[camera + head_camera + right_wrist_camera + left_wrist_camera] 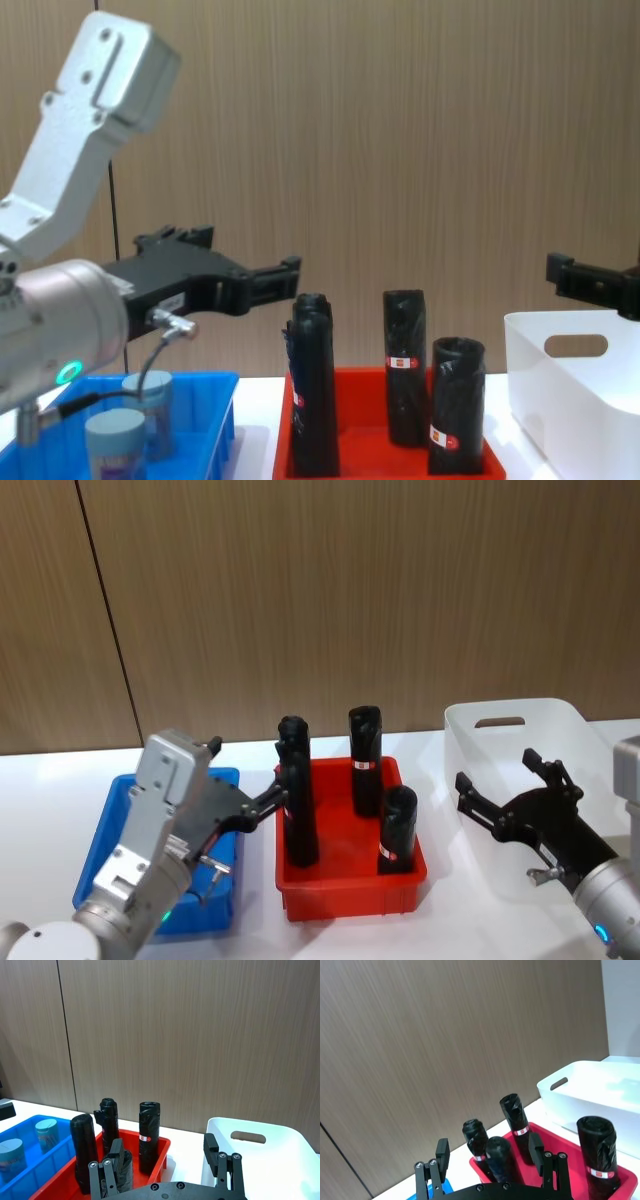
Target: Pick the cotton swabs from the blue box and place them into the white box.
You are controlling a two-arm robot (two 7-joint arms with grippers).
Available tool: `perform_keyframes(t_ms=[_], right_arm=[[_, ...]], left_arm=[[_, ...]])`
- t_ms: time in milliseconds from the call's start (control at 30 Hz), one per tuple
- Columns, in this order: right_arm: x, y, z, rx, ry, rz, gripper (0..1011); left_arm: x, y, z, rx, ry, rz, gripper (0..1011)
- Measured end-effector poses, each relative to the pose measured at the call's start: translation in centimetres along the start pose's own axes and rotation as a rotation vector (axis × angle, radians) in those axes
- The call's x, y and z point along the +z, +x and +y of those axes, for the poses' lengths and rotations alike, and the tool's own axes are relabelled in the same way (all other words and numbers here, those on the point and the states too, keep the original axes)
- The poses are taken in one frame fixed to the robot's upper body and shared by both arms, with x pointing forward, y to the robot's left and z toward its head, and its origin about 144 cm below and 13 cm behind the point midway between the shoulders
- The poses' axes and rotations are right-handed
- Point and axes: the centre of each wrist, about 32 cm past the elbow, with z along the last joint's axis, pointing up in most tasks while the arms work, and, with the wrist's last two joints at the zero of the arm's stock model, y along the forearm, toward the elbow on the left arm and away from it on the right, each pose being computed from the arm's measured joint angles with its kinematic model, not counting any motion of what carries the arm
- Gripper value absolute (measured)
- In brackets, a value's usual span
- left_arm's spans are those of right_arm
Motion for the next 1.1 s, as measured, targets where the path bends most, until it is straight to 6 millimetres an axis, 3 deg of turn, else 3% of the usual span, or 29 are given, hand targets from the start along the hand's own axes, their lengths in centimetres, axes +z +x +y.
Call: perform_keyframes(t_ms=[700,1100], right_arm=[[0.0,0.0,0.0,0.0,0.0,0.0,1001],[0.0,0.0,0.0,0.0,0.0,0.0,1002]], left_arm=[[-2.1,4.7,2.3,0.059,0.138,0.098,1003],[-3.4,6.4,3.1,0.12,0.226,0.175,1003]])
